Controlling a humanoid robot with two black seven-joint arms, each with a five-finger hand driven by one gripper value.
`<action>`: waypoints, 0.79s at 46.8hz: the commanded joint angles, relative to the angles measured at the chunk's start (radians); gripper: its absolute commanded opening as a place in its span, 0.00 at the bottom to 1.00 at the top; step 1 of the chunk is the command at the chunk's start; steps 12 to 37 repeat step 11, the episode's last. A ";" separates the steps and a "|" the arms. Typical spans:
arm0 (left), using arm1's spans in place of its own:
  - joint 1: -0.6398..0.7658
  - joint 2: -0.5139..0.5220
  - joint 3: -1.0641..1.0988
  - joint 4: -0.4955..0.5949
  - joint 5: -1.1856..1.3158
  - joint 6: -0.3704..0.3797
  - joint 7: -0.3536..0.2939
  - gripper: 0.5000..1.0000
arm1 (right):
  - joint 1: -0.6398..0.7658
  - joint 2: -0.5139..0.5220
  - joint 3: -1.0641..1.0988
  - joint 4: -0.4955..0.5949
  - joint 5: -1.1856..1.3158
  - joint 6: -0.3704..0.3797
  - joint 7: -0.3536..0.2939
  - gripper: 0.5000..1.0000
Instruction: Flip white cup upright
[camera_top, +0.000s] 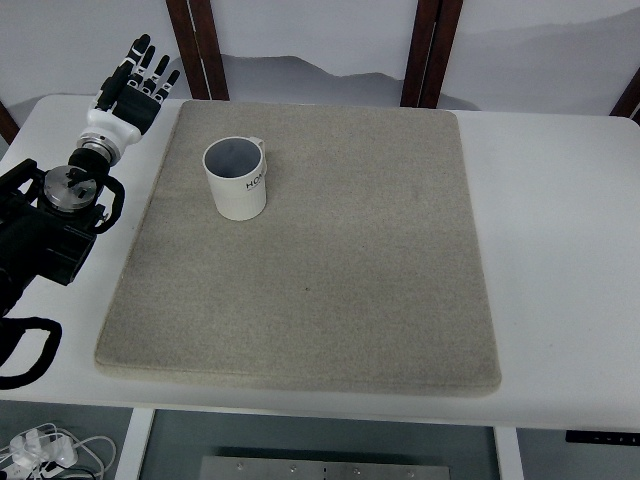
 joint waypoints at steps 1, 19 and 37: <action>0.000 0.000 0.000 -0.001 0.000 -0.001 0.001 1.00 | -0.001 0.000 0.000 0.000 0.002 0.000 0.000 0.90; 0.003 0.000 -0.002 -0.004 0.000 -0.001 -0.001 1.00 | -0.003 0.000 0.000 0.000 0.000 0.000 0.000 0.90; 0.003 0.000 -0.002 -0.004 0.000 -0.001 -0.001 1.00 | -0.003 0.000 0.000 0.000 0.000 0.000 0.000 0.90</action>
